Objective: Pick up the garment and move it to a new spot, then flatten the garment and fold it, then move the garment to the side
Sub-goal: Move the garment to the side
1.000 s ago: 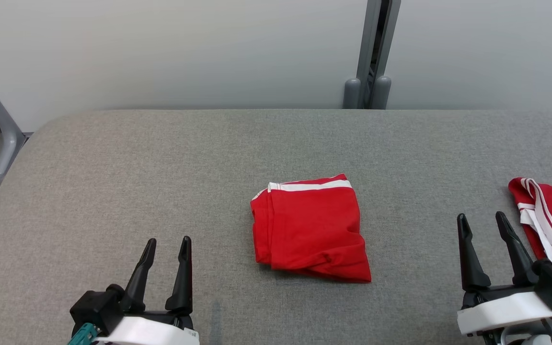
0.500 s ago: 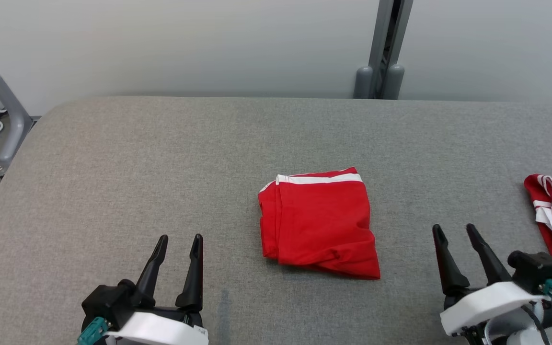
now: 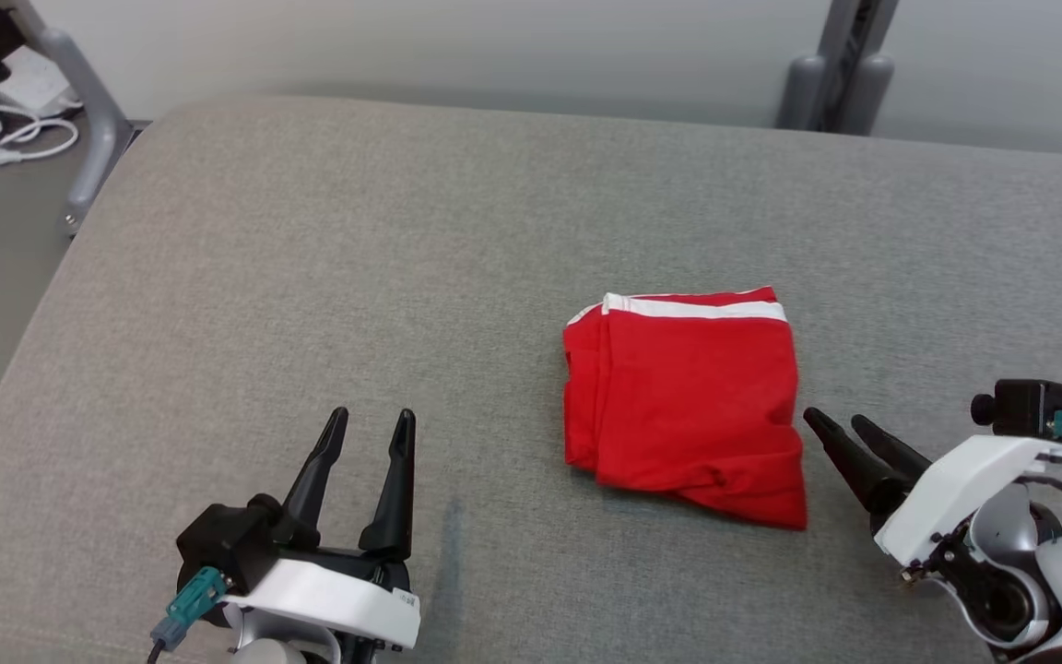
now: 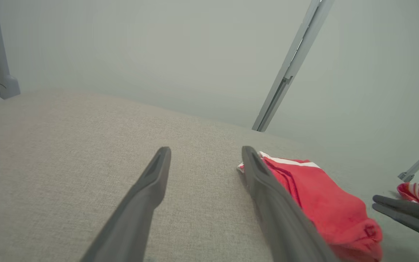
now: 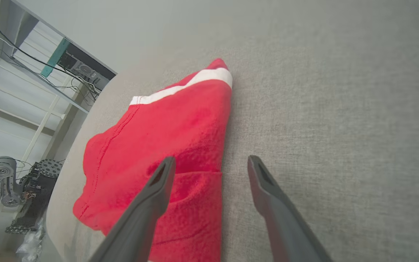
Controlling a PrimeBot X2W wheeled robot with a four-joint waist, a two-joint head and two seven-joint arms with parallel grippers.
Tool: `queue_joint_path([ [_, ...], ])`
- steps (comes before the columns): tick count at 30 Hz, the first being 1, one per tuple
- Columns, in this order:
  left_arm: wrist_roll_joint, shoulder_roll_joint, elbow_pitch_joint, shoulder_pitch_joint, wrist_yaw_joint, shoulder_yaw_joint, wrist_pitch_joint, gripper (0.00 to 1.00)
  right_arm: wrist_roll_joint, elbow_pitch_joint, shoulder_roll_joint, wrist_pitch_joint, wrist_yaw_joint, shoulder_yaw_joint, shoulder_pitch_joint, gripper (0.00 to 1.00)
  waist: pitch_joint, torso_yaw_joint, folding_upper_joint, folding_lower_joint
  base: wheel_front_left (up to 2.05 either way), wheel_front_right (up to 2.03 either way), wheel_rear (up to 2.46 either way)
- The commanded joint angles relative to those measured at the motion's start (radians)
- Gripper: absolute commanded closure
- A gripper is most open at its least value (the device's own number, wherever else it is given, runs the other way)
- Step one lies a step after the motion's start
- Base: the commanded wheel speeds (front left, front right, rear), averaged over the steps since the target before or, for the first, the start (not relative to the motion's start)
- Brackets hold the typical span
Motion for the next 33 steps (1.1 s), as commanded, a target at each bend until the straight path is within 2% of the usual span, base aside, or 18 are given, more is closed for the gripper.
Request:
queue_joint_path([
  [1,-0.008,0.004,0.001,-0.016,0.001,0.0,-0.003,0.0,0.008,0.0,-0.013,0.008,0.0,0.0,-0.013,0.0,0.018,0.019,0.0,0.0,0.0,0.0,0.0],
  [8,-0.017,0.004,0.004,-0.034,0.005,-0.023,-0.003,0.0,0.145,0.059,-0.063,0.136,0.0,0.037,-0.076,0.0,0.053,0.067,0.0,0.0,0.0,0.0,0.0],
  [12,-0.025,0.004,0.009,-0.044,0.009,-0.035,-0.003,0.0,0.233,0.121,-0.05,0.229,0.0,0.028,-0.097,0.0,0.064,0.089,0.0,0.0,0.0,0.0,0.0],
  [26,-0.041,0.004,0.012,-0.067,0.021,-0.067,-0.003,0.0,0.276,0.171,-0.043,0.276,0.0,0.083,-0.166,0.0,0.09,0.141,0.0,0.0,0.0,0.0,0.0],
  [27,-0.041,0.004,0.013,-0.066,0.022,-0.066,-0.003,0.0,0.274,0.173,-0.047,0.28,0.0,0.093,-0.169,0.52,0.089,0.141,0.0,0.0,0.0,0.0,0.0],
  [28,-0.04,0.004,0.013,-0.065,0.023,-0.066,-0.003,0.0,0.265,0.171,-0.052,0.273,0.0,0.103,-0.174,0.84,0.088,0.141,0.0,0.0,0.0,0.0,0.0],
  [29,-0.039,0.004,0.014,-0.063,0.024,-0.064,-0.003,0.0,0.262,0.171,-0.057,0.258,0.0,0.107,-0.176,1.0,0.086,0.141,0.0,0.0,0.0,0.0,0.0],
  [33,-0.034,0.004,0.017,-0.061,0.026,-0.059,-0.003,0.0,0.243,0.16,-0.079,0.2,0.0,0.134,-0.19,1.0,0.077,0.133,0.0,0.0,0.0,0.0,0.0],
])
